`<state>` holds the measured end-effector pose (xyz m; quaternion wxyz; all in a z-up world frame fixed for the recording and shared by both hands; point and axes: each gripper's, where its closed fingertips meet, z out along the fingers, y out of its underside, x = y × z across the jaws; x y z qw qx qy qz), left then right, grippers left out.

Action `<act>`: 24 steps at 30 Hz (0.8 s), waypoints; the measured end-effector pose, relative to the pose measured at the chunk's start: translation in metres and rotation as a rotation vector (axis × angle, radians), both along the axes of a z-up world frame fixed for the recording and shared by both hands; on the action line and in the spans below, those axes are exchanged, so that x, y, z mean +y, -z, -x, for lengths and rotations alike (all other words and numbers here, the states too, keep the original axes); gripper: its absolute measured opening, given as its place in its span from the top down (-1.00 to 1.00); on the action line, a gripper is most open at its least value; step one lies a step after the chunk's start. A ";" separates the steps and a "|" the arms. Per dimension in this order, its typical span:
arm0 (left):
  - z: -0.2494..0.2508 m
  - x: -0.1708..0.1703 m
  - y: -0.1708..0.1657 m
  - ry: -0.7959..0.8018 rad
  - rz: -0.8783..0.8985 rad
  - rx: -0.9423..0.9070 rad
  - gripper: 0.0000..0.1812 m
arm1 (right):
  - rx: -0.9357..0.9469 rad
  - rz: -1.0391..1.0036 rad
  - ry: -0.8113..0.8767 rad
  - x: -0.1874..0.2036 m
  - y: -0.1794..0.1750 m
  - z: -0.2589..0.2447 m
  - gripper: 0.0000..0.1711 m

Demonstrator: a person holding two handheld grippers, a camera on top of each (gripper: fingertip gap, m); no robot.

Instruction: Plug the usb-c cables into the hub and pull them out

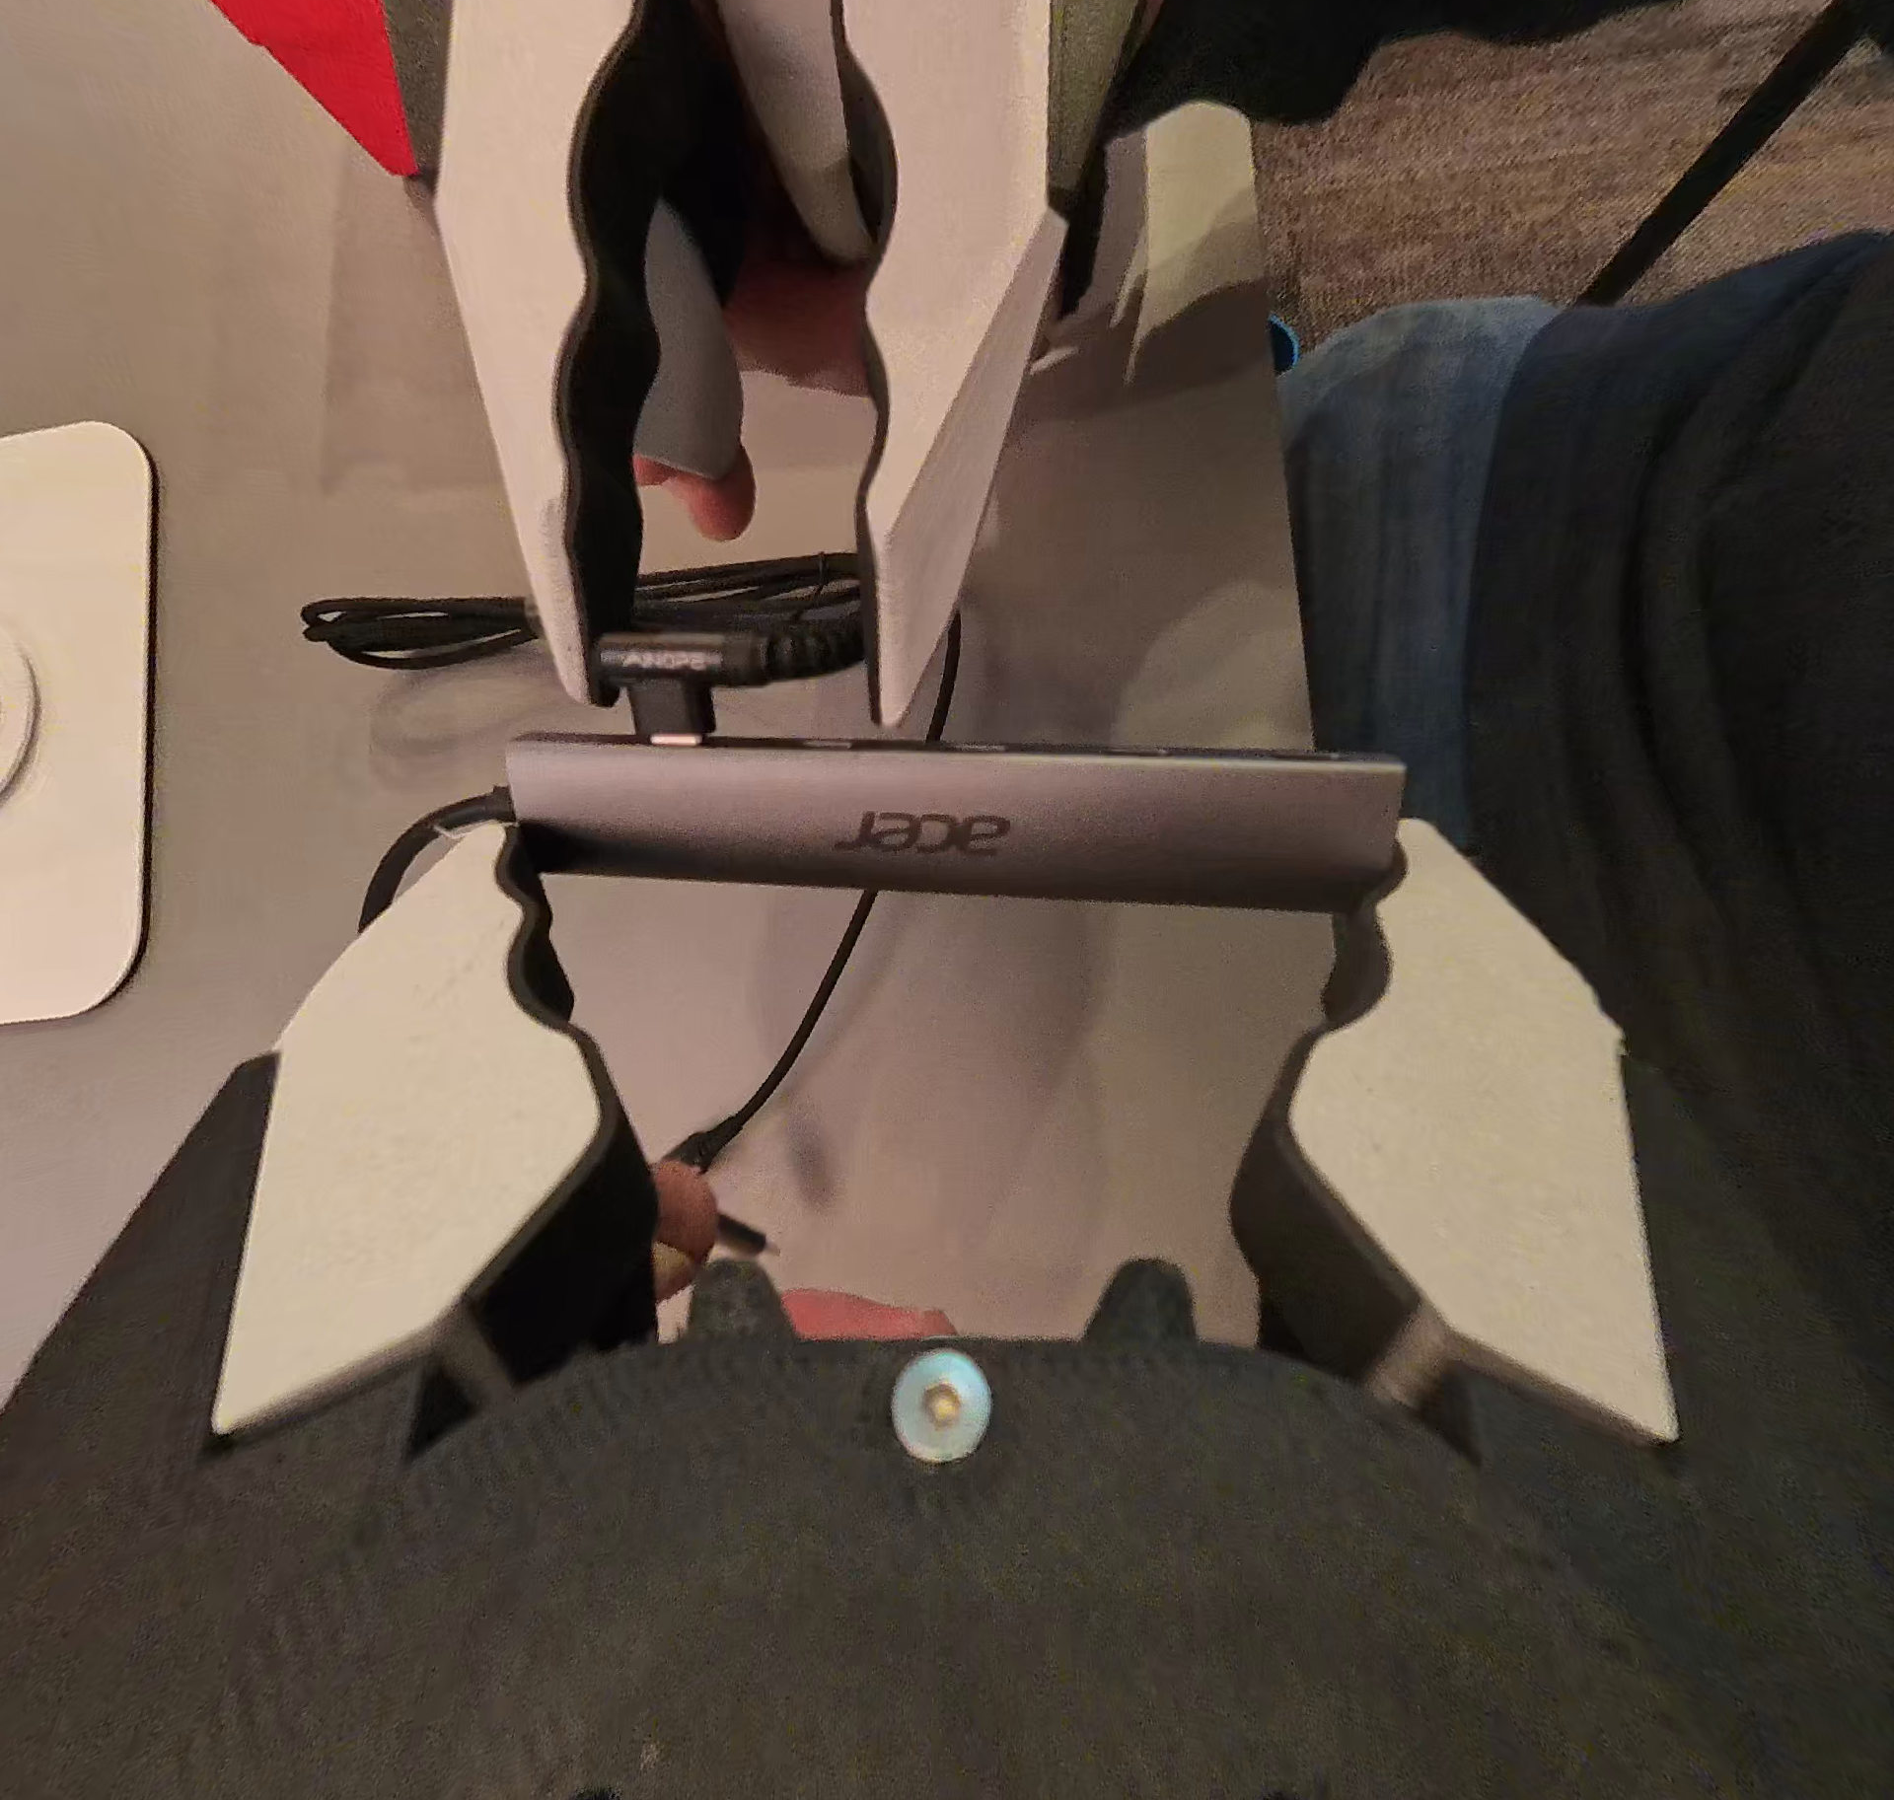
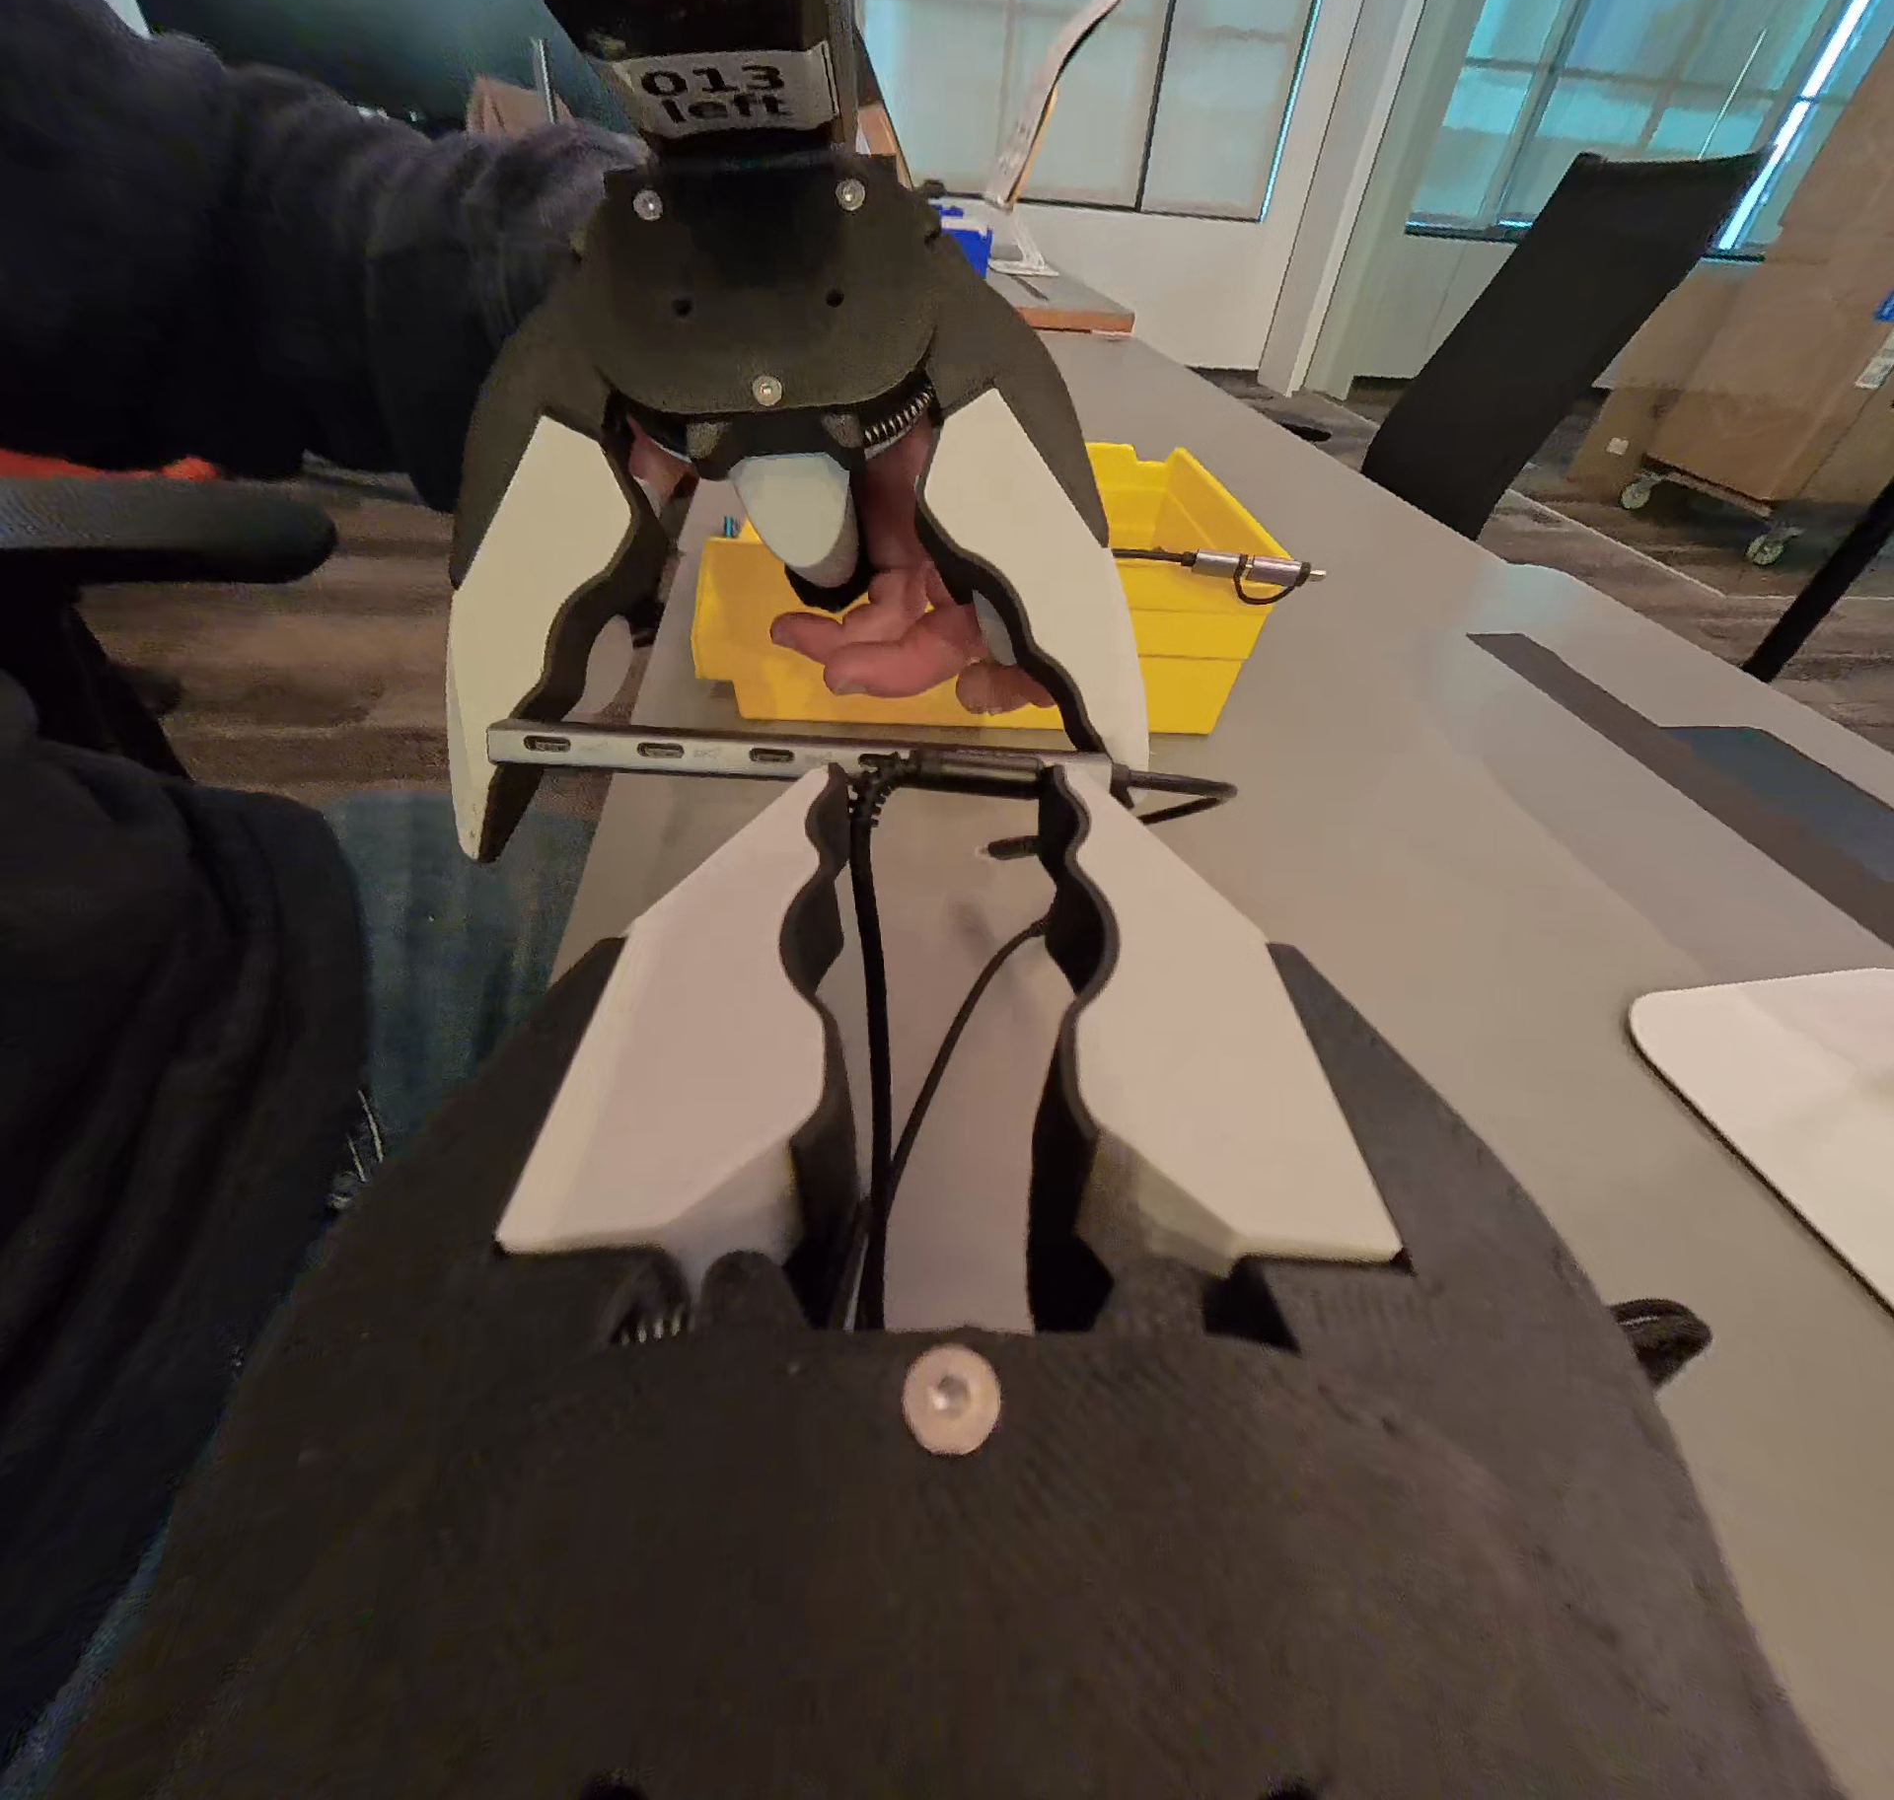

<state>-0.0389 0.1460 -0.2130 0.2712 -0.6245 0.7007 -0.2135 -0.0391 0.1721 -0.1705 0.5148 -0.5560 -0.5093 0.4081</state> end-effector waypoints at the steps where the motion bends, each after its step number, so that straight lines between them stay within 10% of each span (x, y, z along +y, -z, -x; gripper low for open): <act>1: 0.000 -0.001 -0.001 0.000 0.005 -0.009 -0.57 | 0.011 0.007 -0.004 0.000 -0.001 0.000 0.60; 24: -0.003 -0.009 0.005 0.022 0.155 -0.021 -0.61 | -0.007 -0.046 -0.035 -0.007 0.000 0.004 0.60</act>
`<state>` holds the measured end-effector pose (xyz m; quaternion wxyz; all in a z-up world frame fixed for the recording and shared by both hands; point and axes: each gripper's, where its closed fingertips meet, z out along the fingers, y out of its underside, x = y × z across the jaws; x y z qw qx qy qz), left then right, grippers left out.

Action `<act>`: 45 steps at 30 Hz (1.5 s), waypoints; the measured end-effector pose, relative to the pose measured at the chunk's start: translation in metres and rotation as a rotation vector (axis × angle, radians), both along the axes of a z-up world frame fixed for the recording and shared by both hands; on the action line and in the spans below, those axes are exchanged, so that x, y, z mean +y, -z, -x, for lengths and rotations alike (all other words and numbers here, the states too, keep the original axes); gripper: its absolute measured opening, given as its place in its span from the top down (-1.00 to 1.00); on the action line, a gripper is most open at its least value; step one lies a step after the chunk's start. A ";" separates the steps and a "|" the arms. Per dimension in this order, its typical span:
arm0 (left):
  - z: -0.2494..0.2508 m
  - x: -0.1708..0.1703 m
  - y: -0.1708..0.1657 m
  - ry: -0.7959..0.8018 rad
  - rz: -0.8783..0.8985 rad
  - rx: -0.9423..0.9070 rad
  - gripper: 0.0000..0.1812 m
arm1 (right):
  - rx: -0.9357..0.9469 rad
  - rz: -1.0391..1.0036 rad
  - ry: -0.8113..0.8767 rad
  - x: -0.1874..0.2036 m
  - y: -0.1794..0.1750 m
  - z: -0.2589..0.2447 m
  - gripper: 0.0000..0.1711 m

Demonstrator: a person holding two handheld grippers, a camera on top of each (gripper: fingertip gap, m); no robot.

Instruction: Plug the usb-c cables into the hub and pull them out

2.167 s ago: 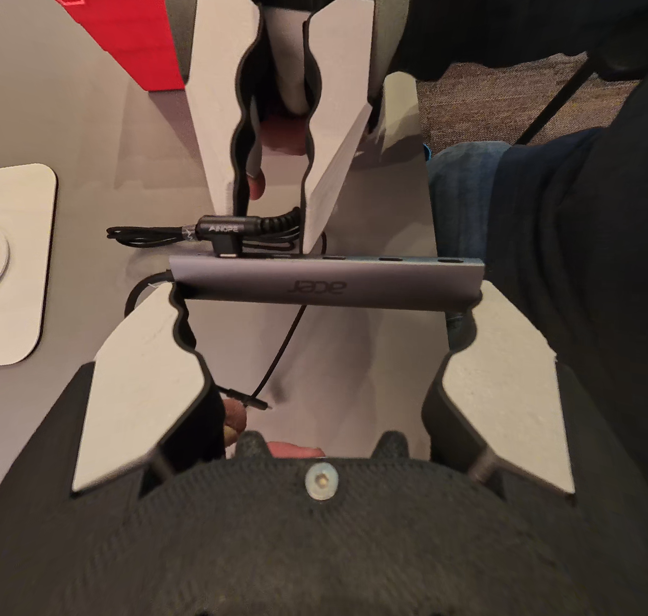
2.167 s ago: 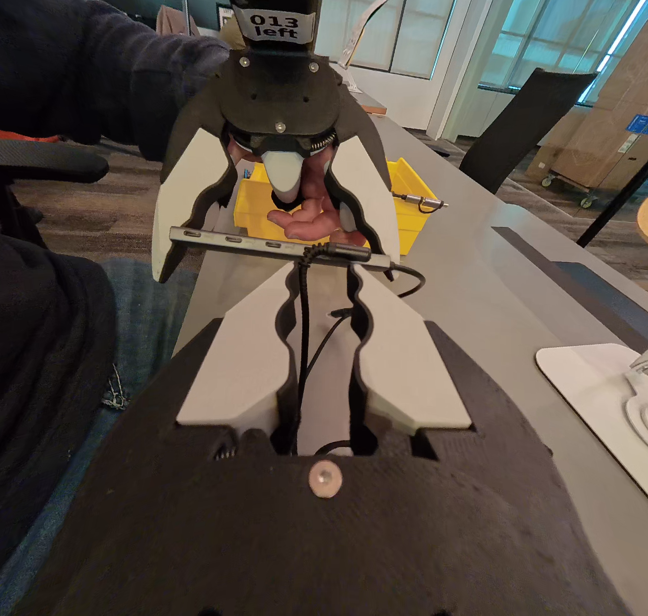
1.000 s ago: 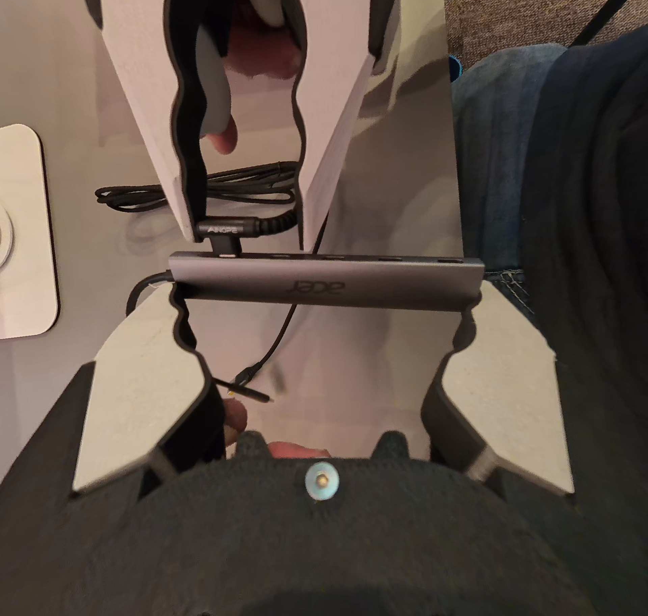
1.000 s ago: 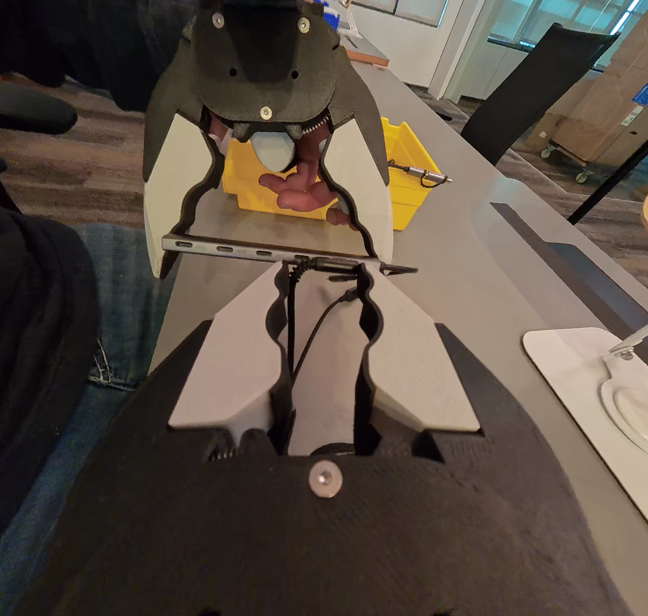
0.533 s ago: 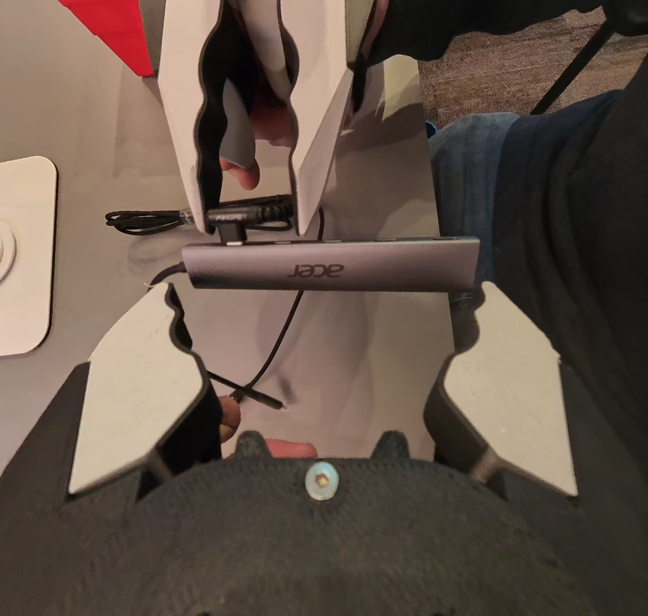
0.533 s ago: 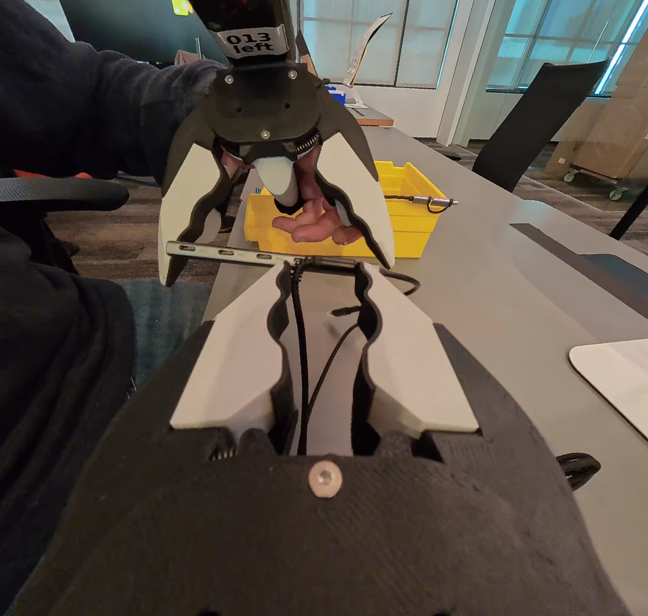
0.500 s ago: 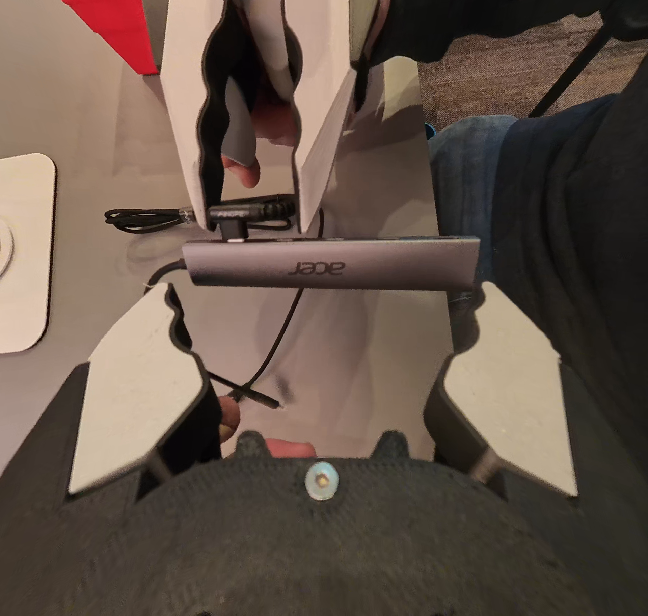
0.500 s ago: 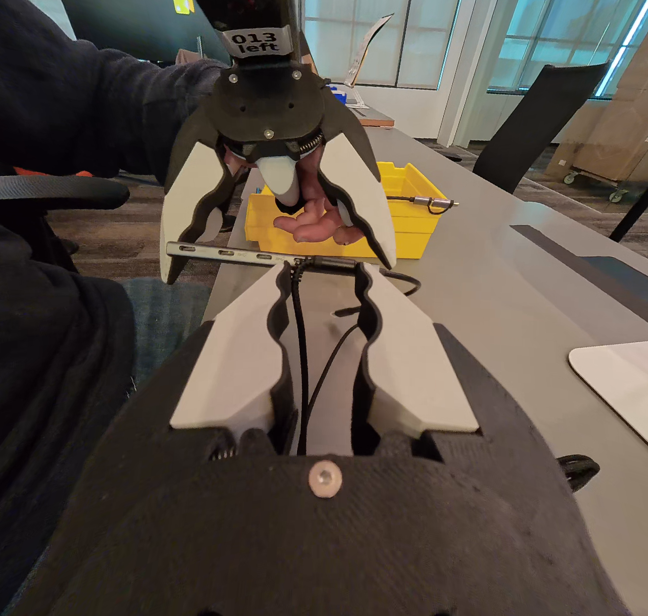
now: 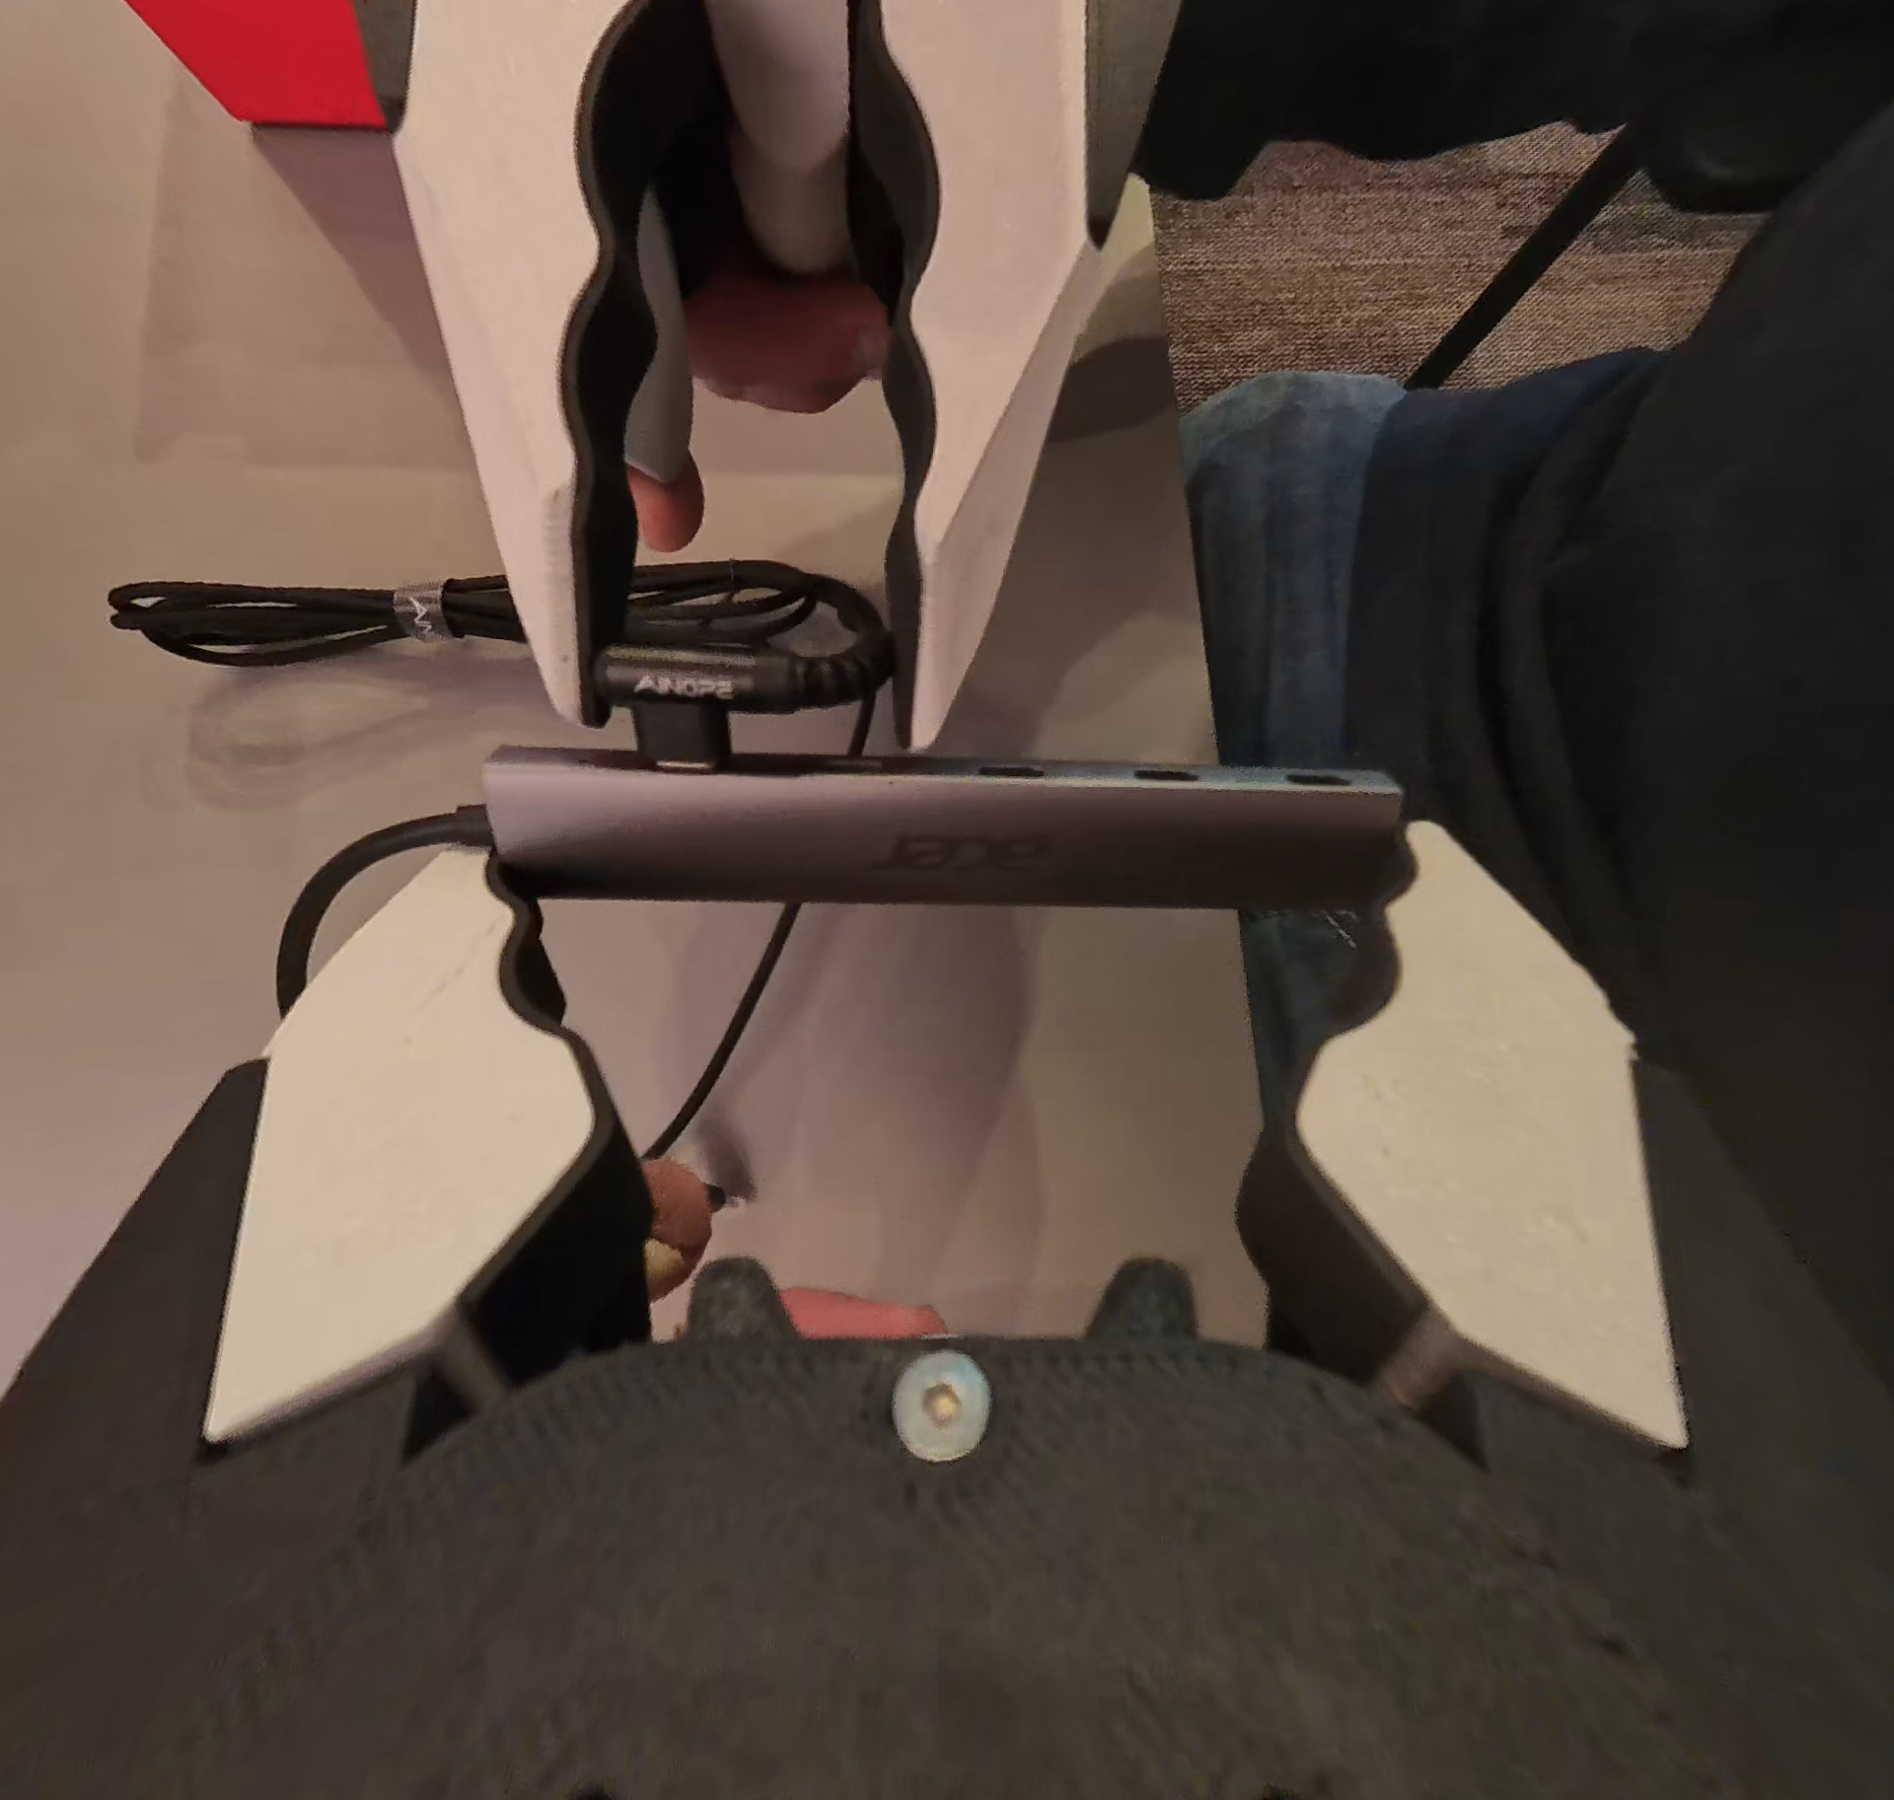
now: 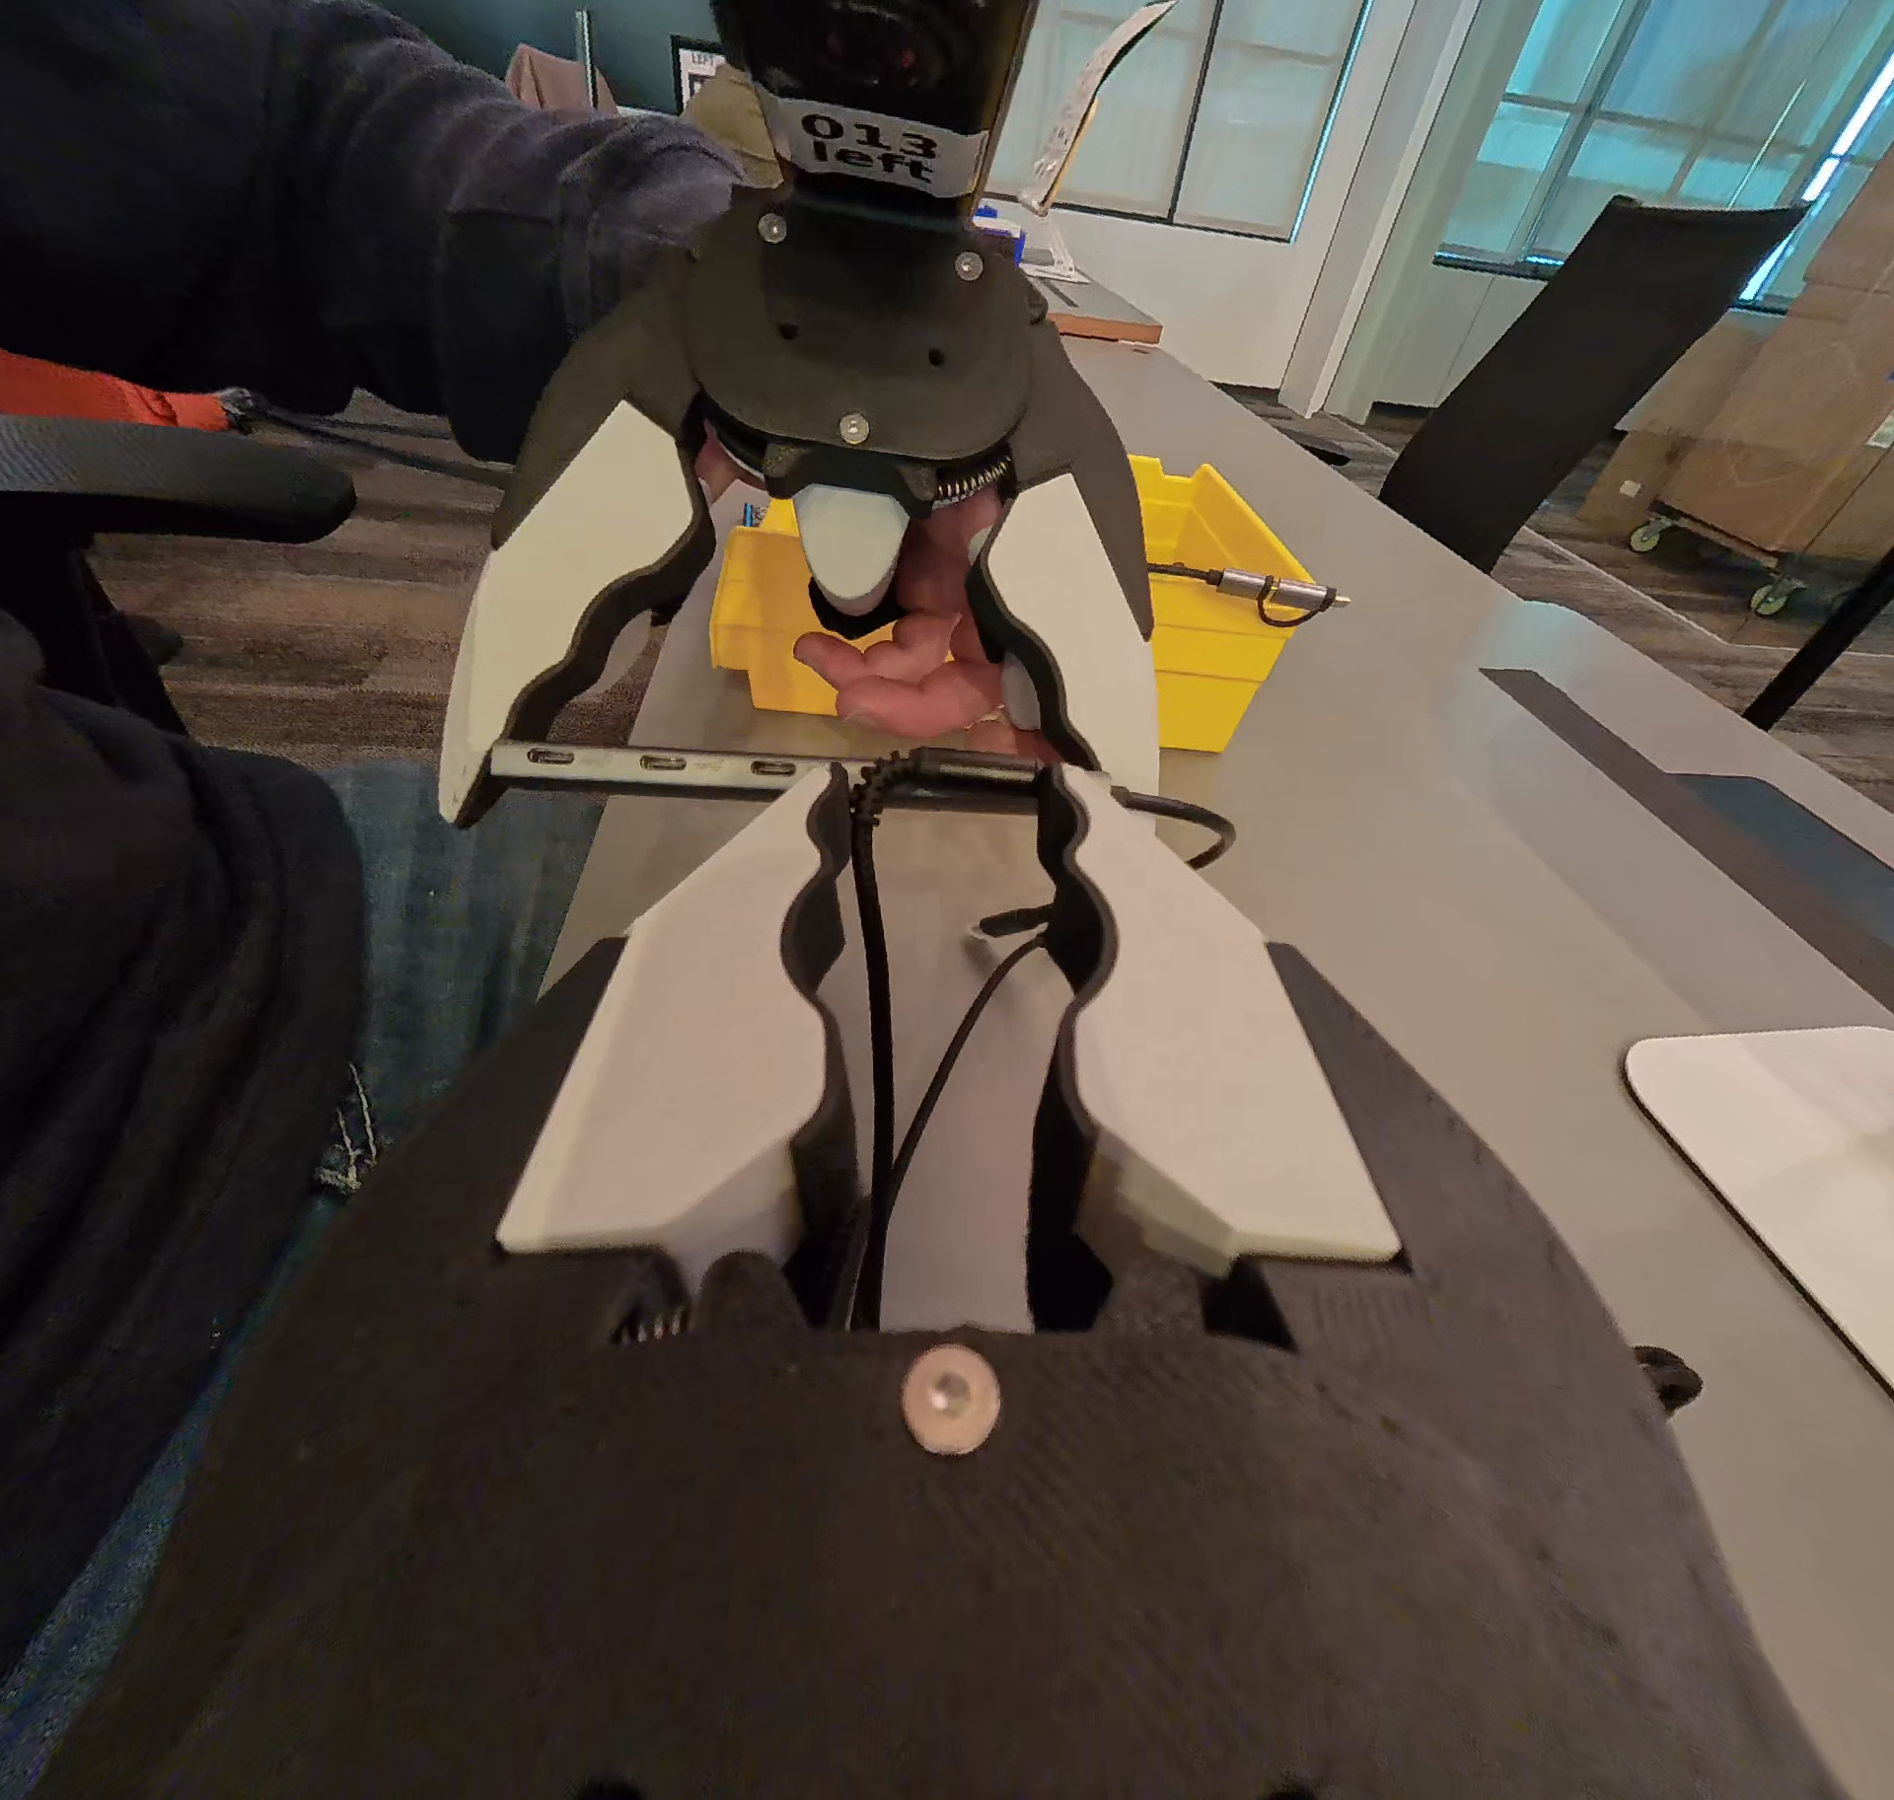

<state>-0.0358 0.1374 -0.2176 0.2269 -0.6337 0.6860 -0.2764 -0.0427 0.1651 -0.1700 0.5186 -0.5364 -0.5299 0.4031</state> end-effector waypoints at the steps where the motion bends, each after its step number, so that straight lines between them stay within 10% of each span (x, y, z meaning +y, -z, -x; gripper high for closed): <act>1: 0.000 0.001 0.001 0.000 -0.012 0.003 -0.60 | 0.000 0.000 0.003 0.000 0.001 0.000 0.60; 45: 0.006 -0.008 -0.003 -0.015 -0.050 -0.072 -0.59 | -0.043 0.007 -0.035 -0.010 0.000 0.004 0.62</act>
